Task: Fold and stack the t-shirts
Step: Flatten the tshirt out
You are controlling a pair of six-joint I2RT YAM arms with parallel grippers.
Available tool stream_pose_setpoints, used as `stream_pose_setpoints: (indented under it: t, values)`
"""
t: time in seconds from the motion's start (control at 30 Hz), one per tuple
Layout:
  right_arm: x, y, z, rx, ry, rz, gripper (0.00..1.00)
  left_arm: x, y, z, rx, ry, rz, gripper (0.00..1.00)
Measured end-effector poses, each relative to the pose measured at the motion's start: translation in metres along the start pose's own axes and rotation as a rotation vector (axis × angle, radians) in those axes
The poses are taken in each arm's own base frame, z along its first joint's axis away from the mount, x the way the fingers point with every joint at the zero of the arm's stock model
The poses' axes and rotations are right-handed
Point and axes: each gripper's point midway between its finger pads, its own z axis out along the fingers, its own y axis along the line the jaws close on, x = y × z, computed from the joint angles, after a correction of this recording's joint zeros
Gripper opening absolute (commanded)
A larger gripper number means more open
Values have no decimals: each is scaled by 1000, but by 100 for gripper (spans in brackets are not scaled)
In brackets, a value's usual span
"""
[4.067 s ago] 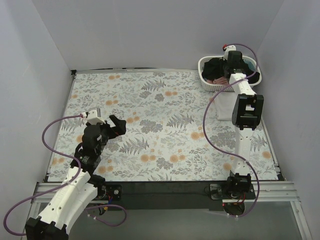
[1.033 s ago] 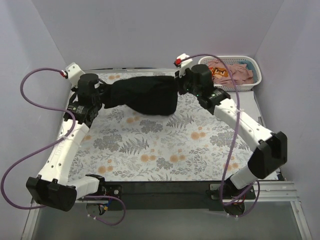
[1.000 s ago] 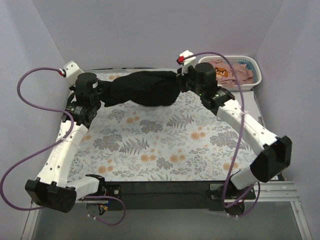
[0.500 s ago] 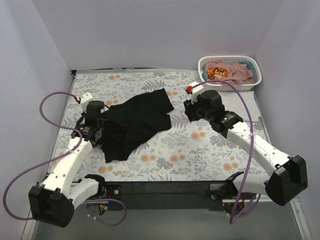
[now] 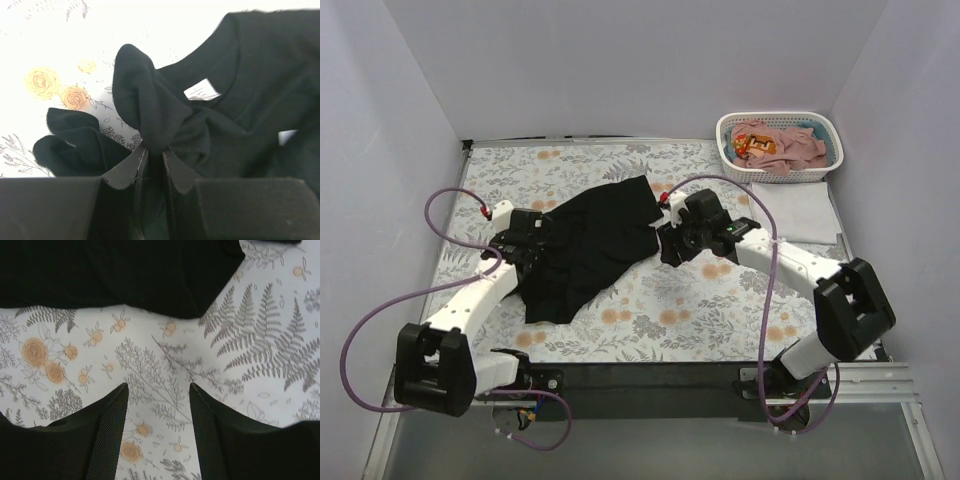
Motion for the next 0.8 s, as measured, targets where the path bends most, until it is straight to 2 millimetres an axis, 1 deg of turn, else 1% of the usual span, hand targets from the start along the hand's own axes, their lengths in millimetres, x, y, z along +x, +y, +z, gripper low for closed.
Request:
stream_pose_setpoints:
  t: [0.07, 0.13, 0.23, 0.33, 0.43, 0.5, 0.57, 0.6, 0.63, 0.67, 0.7, 0.73, 0.77, 0.8]
  values:
    - [-14, 1, 16, -17, -2, -1, 59, -5, 2, -8, 24, -32, -26, 11]
    - [-37, 2, 32, -32, -33, -6, 59, -7, 6, -15, 47, -62, -56, 11]
    - [-68, 0, 54, -43, -88, -11, 59, 1, 12, -18, 57, -70, -72, 11]
    - [-86, -5, 79, -45, -112, -11, 58, 8, 14, -14, 51, -52, -64, 11]
    - [-90, -10, 107, -51, -99, -7, 57, 10, 12, -10, 46, -44, -60, 11]
    - [-85, -13, 126, -58, -76, -2, 55, 13, 12, -7, 38, -35, -53, 11]
    - [-76, -16, 140, -62, -49, 5, 52, 15, 12, -5, 32, -26, -47, 11]
    - [-71, -18, 147, -65, -35, 8, 49, 16, 12, -5, 31, -25, -46, 11]
    - [-67, -18, 151, -68, -24, 11, 43, 15, 12, -5, 32, -26, -47, 11]
    - [-66, -17, 154, -76, -19, 10, 32, 15, 12, -5, 34, -28, -48, 11]
    - [-66, -15, 156, -91, -18, 10, 16, 15, 11, -5, 34, -29, -48, 11]
    - [-67, -13, 157, -108, -18, 7, 7, 15, 11, -5, 34, -29, -48, 10]
    - [-68, -9, 157, -128, -21, 5, 1, 15, 11, -5, 34, -30, -48, 10]
    - [-69, -7, 156, -144, -21, 4, 1, 15, 11, -5, 34, -30, -46, 9]
